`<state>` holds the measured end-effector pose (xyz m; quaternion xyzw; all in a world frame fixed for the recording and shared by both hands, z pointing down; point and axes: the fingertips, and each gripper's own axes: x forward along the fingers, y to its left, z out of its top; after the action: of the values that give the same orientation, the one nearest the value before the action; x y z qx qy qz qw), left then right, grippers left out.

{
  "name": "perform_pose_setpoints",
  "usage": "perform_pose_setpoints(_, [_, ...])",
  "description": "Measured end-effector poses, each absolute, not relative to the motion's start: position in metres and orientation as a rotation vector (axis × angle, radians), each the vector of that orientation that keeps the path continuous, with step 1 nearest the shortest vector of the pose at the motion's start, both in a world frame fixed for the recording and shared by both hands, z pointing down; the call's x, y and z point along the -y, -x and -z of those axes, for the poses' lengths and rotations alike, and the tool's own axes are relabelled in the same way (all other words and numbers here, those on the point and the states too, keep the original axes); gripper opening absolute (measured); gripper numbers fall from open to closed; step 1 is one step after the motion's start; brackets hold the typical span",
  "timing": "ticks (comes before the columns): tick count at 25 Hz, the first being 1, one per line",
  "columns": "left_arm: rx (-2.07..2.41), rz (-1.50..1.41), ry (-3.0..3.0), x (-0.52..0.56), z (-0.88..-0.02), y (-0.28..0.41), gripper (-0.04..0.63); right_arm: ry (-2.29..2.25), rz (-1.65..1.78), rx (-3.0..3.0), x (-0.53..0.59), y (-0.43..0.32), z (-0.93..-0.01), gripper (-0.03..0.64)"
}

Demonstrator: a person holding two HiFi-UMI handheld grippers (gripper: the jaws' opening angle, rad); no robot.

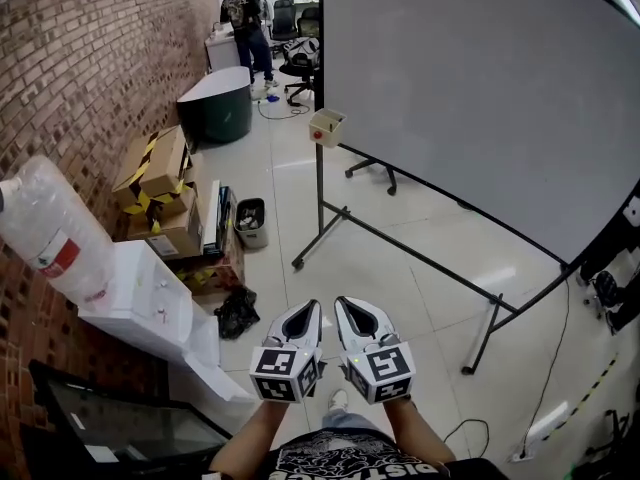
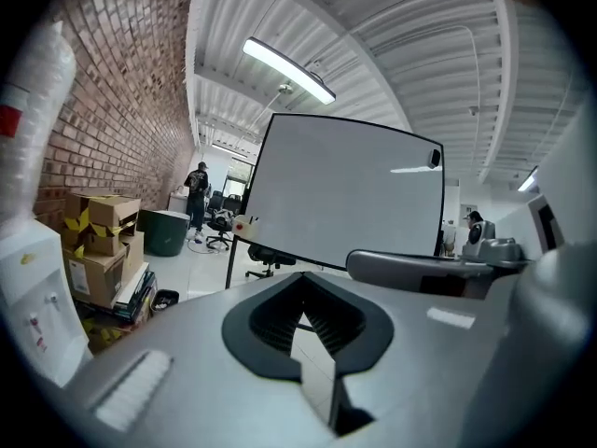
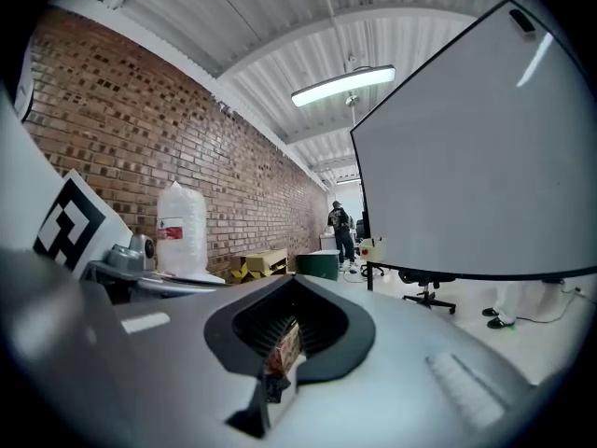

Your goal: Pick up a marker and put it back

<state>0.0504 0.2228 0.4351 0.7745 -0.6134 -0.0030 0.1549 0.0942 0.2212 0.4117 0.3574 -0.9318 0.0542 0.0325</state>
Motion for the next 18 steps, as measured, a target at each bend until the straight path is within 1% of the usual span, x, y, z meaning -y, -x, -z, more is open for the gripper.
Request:
perform_pose_setpoints(9, [1.775,-0.018,-2.221,-0.140,-0.435,-0.048,0.006,-1.076,-0.177,2.889,-0.141,-0.089,-0.413,0.000])
perform_pose_setpoints(18, [1.785,-0.024,-2.224,-0.087,-0.439,-0.045,0.006,-1.075,-0.186,2.885,-0.083,-0.089,-0.418,0.000])
